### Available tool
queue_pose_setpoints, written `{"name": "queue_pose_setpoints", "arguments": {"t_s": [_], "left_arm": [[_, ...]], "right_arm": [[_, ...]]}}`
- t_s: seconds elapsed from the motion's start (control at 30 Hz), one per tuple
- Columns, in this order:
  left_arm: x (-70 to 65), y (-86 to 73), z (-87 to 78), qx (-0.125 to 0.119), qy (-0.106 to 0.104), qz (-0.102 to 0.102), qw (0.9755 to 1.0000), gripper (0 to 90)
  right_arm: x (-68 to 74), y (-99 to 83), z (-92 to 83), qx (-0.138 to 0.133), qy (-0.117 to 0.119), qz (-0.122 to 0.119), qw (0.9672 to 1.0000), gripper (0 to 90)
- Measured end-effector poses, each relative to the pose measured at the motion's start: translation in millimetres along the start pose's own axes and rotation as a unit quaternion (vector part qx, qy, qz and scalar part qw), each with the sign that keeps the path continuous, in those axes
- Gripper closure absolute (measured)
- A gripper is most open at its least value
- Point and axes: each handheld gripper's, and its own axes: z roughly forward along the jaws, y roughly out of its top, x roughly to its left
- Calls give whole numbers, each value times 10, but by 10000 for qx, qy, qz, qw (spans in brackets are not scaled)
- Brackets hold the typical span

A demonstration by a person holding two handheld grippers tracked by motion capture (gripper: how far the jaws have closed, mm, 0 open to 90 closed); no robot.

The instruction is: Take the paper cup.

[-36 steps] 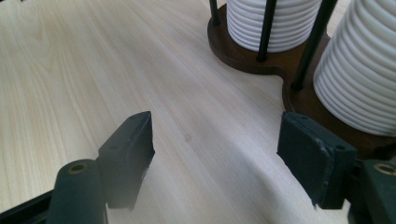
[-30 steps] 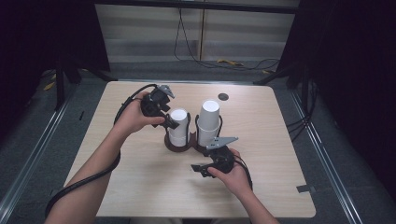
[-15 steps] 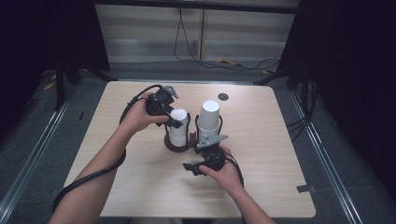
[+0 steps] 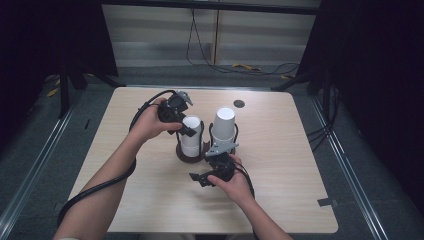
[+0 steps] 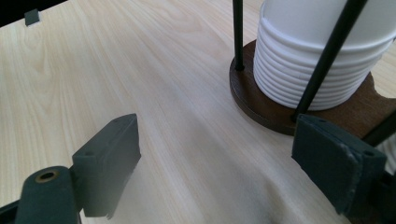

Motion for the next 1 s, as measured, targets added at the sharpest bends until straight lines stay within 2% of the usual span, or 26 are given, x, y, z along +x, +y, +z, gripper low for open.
{"name": "queue_pose_setpoints", "arguments": {"t_s": [0.1,0.13,0.3,0.47,0.67,0.77,0.83,1.0], "left_arm": [[4,9,-19,53,-3,74,10000,327],[-1,12,-17,21,-4,15,10000,327],[-2,51,-35,135,16,74,9999,327],[-7,58,-29,104,18,20,9999,327],[-14,64,-33,130,27,3,9999,327],[-15,66,-41,127,27,8,9999,328],[-16,67,-44,132,26,16,9999,328],[-24,73,-46,126,28,15,9999,328]], "right_arm": [[-1,2,29,-1,-34,0,10000,135],[0,1,37,-23,-44,11,10000,135],[21,17,110,-58,-41,89,9999,135],[31,22,150,-111,-24,92,9999,135],[58,62,236,-231,-48,108,9997,135],[77,103,267,-379,5,123,9992,135],[81,119,294,-457,-28,132,9989,134],[65,150,363,-456,-134,170,9987,137]]}}
